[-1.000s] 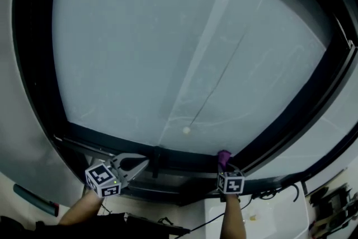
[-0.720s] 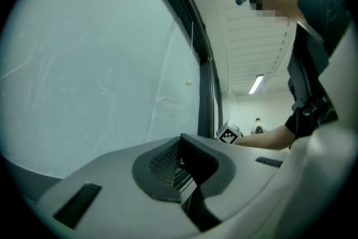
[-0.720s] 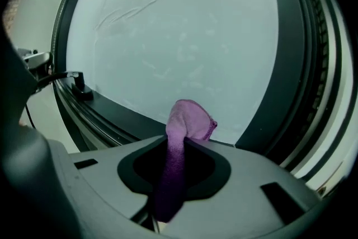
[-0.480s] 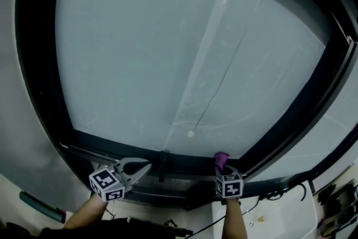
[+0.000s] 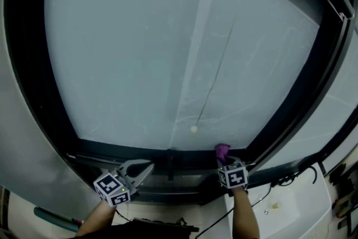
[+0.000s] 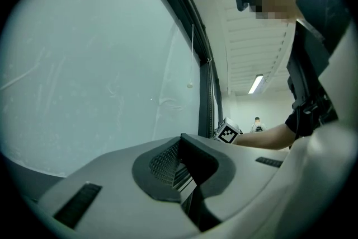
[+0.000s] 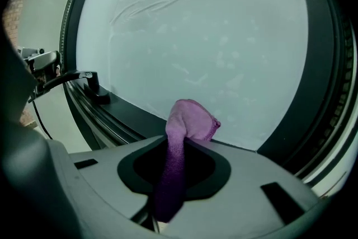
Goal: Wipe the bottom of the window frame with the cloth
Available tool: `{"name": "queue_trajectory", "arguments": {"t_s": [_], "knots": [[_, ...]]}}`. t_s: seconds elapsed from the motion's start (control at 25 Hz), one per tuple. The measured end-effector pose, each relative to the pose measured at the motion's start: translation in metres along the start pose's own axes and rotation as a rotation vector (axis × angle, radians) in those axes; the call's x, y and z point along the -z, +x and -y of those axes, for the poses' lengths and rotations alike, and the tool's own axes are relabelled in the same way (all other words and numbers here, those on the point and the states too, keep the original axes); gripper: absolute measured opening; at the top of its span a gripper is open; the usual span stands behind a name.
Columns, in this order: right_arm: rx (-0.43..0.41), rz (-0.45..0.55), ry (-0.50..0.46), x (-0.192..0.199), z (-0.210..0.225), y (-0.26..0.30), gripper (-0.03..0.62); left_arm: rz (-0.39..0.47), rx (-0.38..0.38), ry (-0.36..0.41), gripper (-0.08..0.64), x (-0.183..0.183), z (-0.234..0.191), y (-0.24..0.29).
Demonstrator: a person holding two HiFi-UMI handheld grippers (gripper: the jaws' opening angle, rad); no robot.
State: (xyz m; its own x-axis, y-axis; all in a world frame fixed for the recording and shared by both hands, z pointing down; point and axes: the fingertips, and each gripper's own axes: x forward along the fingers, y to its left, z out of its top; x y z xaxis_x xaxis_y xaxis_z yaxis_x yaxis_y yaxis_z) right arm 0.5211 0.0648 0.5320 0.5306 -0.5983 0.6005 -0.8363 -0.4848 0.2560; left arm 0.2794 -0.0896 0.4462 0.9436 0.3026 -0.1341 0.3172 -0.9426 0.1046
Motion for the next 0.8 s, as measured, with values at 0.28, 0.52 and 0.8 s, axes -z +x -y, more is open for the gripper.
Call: {"name": "queue_trajectory", "arguments": {"t_s": [0.28,0.52,0.8], "knots": [[-0.033,-0.011,-0.010,-0.008,-0.020,0.002,0.075,-0.018,-0.003,0.035,0.003,-0.003,-0.009,-0.006],[-0.049,-0.012,-0.052,-0.019,-0.047,0.004,0.075,-0.014,-0.009,0.064,0.002,-0.008,-0.017,-0.011],[-0.108,-0.007,-0.046,-0.031,-0.078,0.005,0.075,-0.037,-0.023,0.123,0.002,-0.015,-0.027,-0.009]]}}
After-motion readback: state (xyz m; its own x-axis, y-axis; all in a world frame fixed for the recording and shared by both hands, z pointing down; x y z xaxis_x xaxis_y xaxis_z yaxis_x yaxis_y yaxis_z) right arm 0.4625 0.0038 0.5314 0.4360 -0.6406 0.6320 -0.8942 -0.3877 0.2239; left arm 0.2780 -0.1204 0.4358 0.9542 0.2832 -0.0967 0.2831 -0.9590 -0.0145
